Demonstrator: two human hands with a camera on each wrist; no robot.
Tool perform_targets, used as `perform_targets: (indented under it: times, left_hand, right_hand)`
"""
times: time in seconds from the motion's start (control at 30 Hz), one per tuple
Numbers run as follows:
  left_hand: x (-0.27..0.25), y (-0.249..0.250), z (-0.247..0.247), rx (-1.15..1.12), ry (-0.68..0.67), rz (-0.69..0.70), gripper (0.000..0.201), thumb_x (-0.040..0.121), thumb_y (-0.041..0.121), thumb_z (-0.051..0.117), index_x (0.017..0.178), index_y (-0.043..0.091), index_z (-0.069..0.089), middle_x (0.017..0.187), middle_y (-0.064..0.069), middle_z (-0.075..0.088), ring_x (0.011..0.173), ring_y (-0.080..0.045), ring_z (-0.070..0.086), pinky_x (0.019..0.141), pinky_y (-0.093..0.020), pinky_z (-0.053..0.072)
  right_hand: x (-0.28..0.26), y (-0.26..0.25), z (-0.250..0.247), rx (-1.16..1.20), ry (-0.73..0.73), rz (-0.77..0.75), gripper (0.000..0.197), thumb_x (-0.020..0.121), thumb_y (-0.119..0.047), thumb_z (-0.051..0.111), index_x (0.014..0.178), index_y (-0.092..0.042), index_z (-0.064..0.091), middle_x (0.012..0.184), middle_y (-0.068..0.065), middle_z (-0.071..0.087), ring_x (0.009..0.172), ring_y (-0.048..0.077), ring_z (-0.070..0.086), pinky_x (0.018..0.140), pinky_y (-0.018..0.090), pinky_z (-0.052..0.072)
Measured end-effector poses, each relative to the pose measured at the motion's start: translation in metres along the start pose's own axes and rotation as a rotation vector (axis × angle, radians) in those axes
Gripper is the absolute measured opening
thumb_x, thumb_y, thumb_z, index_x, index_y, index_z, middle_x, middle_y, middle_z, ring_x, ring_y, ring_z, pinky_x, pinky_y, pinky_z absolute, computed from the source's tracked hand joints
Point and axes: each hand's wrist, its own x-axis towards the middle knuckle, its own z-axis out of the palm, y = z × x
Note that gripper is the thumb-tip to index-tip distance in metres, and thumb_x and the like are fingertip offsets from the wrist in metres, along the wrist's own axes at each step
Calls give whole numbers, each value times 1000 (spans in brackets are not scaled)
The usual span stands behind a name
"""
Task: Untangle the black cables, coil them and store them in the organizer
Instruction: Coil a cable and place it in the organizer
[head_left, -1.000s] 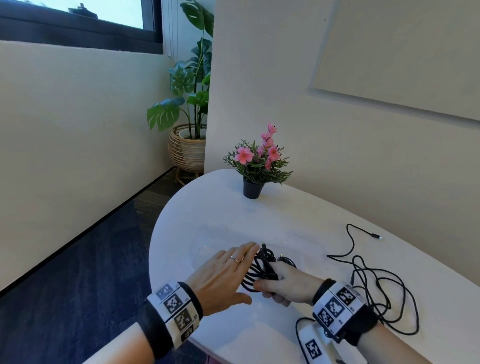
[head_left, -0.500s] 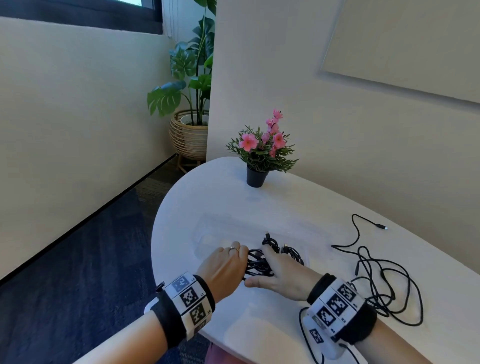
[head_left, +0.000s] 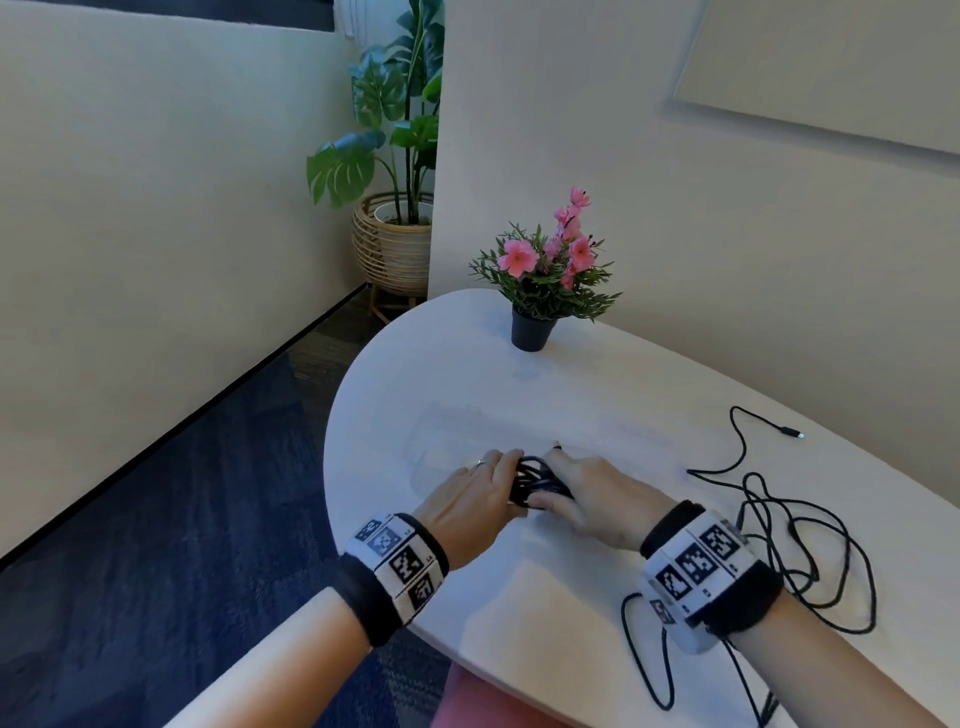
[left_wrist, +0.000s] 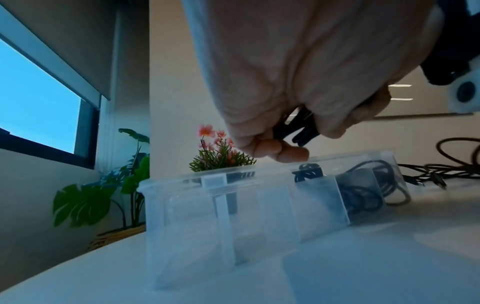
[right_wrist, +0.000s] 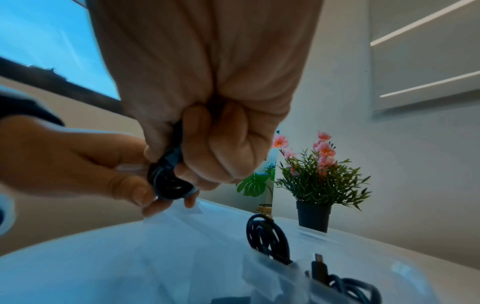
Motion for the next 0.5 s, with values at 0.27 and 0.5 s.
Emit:
perform_targets:
  times: [0.27, 0.5]
  left_hand:
    - [-25, -18, 15, -54, 277, -72, 33, 83, 13, 66, 116, 18, 63, 117, 1, 61, 95, -26, 61, 73, -38, 50]
    - [-31, -13, 21, -129, 221, -112, 36, 95, 22, 49, 130, 19, 52, 131, 1, 52, 114, -23, 50, 91, -36, 44]
  right_hand:
    - [15, 10, -54, -157, -40, 172, 30, 95, -43, 48, 98, -13, 44, 81, 3, 50, 75, 24, 52, 58, 31, 36]
    - [76, -22, -47, -445, -327, 148, 36, 92, -45, 53, 93, -9, 52, 78, 1, 52, 80, 24, 54, 70, 33, 43]
